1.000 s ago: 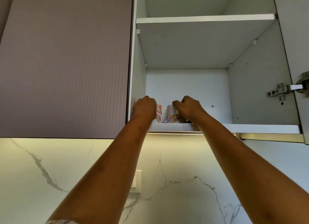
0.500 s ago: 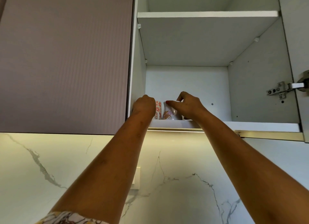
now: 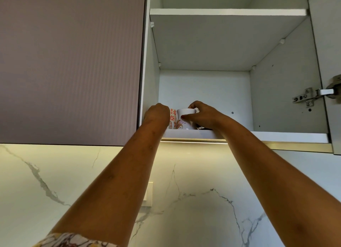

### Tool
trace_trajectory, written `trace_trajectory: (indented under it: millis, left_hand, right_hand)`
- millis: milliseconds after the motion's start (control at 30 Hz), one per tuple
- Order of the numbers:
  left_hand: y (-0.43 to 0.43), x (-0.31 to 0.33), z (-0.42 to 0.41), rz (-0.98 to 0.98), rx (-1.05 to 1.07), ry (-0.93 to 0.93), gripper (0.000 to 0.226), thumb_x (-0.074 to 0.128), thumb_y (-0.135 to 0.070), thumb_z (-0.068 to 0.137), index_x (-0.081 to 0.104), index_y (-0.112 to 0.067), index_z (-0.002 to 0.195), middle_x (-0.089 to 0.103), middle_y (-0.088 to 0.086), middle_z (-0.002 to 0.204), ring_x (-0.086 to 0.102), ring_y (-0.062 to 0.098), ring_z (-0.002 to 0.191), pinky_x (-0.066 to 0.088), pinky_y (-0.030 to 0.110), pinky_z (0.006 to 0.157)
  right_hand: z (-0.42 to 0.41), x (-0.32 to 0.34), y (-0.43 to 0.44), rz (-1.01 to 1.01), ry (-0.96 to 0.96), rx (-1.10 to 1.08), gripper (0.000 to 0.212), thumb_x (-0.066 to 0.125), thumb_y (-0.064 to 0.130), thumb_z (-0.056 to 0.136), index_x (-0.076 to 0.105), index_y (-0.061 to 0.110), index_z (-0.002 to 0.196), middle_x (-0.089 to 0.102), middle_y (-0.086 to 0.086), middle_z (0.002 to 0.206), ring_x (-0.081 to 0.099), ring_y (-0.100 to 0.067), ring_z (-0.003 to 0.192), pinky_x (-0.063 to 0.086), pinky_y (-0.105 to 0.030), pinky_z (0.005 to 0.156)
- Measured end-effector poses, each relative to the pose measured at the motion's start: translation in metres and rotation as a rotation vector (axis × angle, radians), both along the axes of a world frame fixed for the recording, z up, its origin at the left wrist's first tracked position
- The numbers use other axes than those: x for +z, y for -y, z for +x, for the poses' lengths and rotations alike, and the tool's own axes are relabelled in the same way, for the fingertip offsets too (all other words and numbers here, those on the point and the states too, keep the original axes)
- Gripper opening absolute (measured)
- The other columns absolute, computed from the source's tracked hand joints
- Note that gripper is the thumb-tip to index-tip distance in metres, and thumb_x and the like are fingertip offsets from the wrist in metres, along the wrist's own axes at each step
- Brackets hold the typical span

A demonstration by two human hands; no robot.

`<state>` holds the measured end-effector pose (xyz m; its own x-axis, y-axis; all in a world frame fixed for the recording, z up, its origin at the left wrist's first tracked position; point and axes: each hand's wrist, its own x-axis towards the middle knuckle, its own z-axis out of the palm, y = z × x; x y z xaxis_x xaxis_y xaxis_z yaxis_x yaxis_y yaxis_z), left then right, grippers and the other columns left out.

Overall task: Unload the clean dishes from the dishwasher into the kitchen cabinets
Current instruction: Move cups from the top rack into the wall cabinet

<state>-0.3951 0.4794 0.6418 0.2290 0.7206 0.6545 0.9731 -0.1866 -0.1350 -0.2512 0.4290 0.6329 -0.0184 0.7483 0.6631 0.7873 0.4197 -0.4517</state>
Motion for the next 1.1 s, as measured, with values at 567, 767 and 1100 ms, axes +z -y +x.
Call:
trace_trajectory:
  millis: [567,767,1100]
  left_hand:
    - [0.003,-0.004,0.001,0.043,-0.017,0.039,0.043,0.059,-0.021,0.09,0.051,-0.002,0.127,0.058,0.015,0.122,0.06,0.026,0.107,0.049,0.032,0.092]
    - [0.02,-0.007,-0.002,0.113,-0.083,0.148,0.044,0.064,-0.015,0.086,0.051,-0.004,0.126,0.05,0.016,0.124,0.057,0.028,0.108,0.047,0.032,0.091]
    - [0.095,-0.071,0.016,0.667,-0.787,0.857,0.03,0.053,-0.002,0.089,0.06,-0.011,0.117,0.063,0.006,0.114,0.061,0.013,0.095,0.047,0.015,0.079]
  right_hand:
    - [-0.002,-0.001,0.005,0.041,0.007,-0.024,0.046,0.063,0.036,0.087,0.047,0.013,0.123,0.055,-0.013,0.124,0.057,-0.025,0.097,0.05,-0.024,0.071]
    - [0.0,-0.005,0.013,0.31,-0.242,-0.038,0.044,0.056,0.046,0.09,0.052,0.013,0.118,0.062,-0.013,0.113,0.062,-0.025,0.095,0.05,-0.031,0.078]
    - [-0.001,-0.066,0.06,0.836,-0.434,-0.02,0.008,0.053,0.007,0.09,0.06,0.006,0.093,0.061,-0.004,0.091,0.056,-0.01,0.083,0.05,-0.021,0.074]
